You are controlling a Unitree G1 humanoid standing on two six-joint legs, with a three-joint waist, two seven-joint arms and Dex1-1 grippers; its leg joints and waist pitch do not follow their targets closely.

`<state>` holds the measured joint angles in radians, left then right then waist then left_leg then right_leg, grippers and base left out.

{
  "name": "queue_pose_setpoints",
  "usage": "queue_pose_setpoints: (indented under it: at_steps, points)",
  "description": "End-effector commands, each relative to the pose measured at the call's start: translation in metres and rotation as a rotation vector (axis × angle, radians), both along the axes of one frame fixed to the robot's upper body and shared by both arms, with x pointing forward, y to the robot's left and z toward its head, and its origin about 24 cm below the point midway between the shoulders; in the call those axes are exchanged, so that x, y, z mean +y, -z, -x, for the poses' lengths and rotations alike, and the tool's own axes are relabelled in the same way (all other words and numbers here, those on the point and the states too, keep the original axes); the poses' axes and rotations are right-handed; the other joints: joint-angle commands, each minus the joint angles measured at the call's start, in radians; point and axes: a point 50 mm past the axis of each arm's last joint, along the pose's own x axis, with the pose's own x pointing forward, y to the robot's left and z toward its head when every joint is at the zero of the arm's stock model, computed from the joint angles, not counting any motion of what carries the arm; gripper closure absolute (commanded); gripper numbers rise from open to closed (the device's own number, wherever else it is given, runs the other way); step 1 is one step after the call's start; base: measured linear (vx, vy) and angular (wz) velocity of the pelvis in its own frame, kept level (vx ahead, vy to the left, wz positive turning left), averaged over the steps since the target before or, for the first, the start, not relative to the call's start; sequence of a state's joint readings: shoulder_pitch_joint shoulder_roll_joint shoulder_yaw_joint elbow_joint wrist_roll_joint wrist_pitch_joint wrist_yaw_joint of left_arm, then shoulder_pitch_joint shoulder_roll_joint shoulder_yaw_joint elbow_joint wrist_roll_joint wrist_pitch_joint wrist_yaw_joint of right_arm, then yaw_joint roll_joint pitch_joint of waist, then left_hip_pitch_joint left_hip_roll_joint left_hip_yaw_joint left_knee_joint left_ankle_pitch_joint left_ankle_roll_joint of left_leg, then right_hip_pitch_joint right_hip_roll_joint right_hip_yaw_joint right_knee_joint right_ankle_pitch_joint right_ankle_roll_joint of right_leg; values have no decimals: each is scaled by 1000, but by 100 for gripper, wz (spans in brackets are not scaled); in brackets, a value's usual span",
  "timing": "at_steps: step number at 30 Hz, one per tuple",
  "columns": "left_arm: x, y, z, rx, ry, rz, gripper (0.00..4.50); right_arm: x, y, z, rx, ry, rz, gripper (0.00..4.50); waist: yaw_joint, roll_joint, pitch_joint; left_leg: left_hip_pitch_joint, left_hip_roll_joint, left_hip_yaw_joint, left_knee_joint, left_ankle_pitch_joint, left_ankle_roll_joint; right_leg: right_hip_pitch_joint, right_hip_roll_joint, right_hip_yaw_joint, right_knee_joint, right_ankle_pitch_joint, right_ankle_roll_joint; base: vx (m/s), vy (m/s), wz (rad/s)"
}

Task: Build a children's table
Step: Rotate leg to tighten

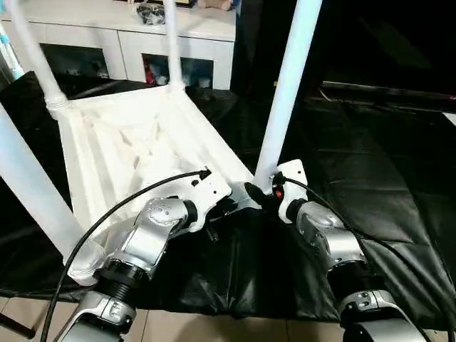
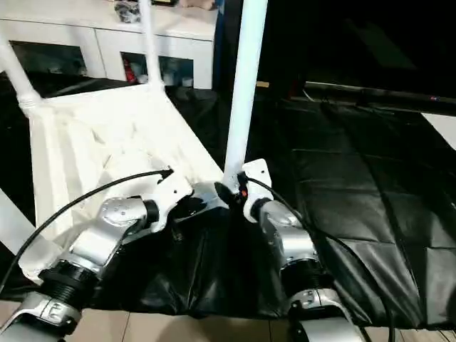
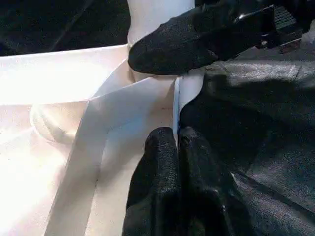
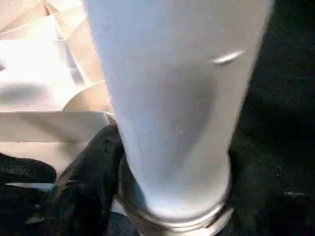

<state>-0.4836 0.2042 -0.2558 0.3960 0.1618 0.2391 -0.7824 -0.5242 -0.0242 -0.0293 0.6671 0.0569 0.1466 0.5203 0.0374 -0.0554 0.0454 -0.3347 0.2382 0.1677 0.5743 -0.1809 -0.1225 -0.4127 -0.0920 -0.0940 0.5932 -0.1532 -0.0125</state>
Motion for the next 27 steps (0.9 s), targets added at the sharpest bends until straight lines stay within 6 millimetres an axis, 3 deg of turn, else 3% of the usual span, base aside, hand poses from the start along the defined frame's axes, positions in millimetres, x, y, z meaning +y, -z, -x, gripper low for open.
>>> queue_pose_setpoints:
  at_steps: [1,6,7,9,10,11,13,15,21,23,27]
  points:
    - [-31,-8,5,-37,123,44,450,49,-7,13,-5,-259,-92,76,3,8,-57,-12,-16,9,-69,-327,29,42,-34,34,-91,-457,-92,0,0,0]
    - [-16,-7,18,-11,266,32,450,22,-9,13,-27,-390,-5,57,5,9,-60,-18,-12,10,-69,-289,41,51,-36,38,-78,-376,-129,0,0,0]
    - [-12,-7,18,-10,282,22,450,17,-11,14,-32,-426,10,57,5,12,-61,-13,-10,13,-67,-270,43,47,-34,42,-74,-334,-149,0,0,0]
    - [-7,-7,19,-5,302,15,450,10,-12,16,-31,-472,22,57,8,13,-65,-15,-10,15,-64,-238,49,51,-32,43,-65,-263,-178,0,0,0]
    - [-3,-7,19,4,317,15,450,4,-13,17,-28,-513,32,57,9,20,-64,-11,-8,16,-64,-234,50,48,-33,44,-63,-242,-190,0,0,0]
    - [4,-9,21,31,356,30,450,-8,-16,20,-19,-599,53,57,13,18,-65,-11,-9,18,-62,-228,56,53,-30,44,-58,-206,-211,0,0,0]
    - [7,-11,21,40,369,32,450,-11,-17,21,-16,-631,64,57,18,19,-64,-12,-7,19,-62,-211,64,53,-31,45,-54,-175,-227,0,0,0]
    - [13,-14,21,58,397,37,450,-18,-18,22,-12,-687,84,57,22,19,-64,-12,-7,19,-62,-210,63,55,-31,44,-53,-175,-231,0,0,0]
    - [23,-19,21,96,459,34,450,-22,-19,30,21,-831,106,114,31,17,-61,-11,-5,20,-63,-235,48,56,-33,44,-57,-245,-214,0,0,0]
    - [26,-20,22,117,475,29,450,-20,-17,32,32,-862,114,130,35,7,-61,-13,-5,19,-63,-223,47,56,-35,44,-56,-256,-206,0,0,0]
    - [28,-20,23,129,475,32,450,-17,-15,35,42,-892,108,169,38,9,-62,-12,-4,19,-63,-212,44,55,-36,45,-54,-247,-206,0,0,0]
